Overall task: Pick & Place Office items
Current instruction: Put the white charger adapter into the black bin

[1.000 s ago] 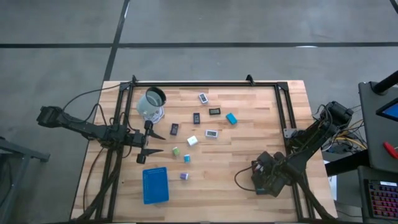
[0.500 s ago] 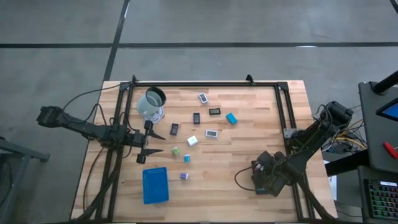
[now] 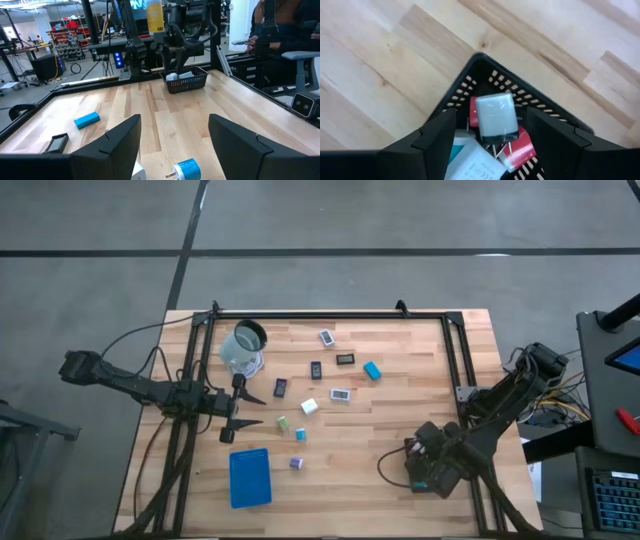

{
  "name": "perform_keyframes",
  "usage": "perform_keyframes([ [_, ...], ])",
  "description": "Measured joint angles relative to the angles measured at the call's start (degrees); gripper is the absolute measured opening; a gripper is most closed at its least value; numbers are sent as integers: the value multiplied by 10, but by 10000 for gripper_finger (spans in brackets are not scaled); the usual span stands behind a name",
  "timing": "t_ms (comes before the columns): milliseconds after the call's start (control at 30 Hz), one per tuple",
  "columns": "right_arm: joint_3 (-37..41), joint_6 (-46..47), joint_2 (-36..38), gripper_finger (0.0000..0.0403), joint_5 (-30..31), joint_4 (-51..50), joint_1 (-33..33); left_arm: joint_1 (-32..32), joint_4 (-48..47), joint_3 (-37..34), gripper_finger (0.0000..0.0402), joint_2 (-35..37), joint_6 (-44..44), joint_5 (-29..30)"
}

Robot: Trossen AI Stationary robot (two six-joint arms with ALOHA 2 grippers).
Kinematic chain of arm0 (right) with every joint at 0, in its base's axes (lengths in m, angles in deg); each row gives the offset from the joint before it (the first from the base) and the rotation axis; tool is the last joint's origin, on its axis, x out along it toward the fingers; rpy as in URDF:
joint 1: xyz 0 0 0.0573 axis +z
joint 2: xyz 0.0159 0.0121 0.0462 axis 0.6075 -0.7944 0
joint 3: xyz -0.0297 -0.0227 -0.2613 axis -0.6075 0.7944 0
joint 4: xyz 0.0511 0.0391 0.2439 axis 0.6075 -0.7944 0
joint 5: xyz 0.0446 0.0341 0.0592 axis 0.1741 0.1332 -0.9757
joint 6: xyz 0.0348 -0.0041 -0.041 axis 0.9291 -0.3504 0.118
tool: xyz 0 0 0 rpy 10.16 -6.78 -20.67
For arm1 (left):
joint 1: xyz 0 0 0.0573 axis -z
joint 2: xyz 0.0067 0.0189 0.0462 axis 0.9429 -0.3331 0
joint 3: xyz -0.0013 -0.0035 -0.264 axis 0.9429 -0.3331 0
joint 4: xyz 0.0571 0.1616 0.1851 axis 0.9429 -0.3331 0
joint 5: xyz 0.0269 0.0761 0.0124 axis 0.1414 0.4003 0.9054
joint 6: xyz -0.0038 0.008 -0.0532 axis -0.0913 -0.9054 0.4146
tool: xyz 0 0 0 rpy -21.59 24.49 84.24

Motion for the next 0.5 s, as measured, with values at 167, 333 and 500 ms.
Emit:
perform_keyframes([
  [167, -39, 0, 0, 238, 24, -38, 0, 0, 0, 0, 237, 0, 0, 0],
  [333, -68, -2, 0, 238, 110, -81, 0, 0, 0, 0, 237, 0, 0, 0],
  [500, -76, -51, 0, 238, 228, -81, 0, 0, 0, 0, 237, 0, 0, 0],
])
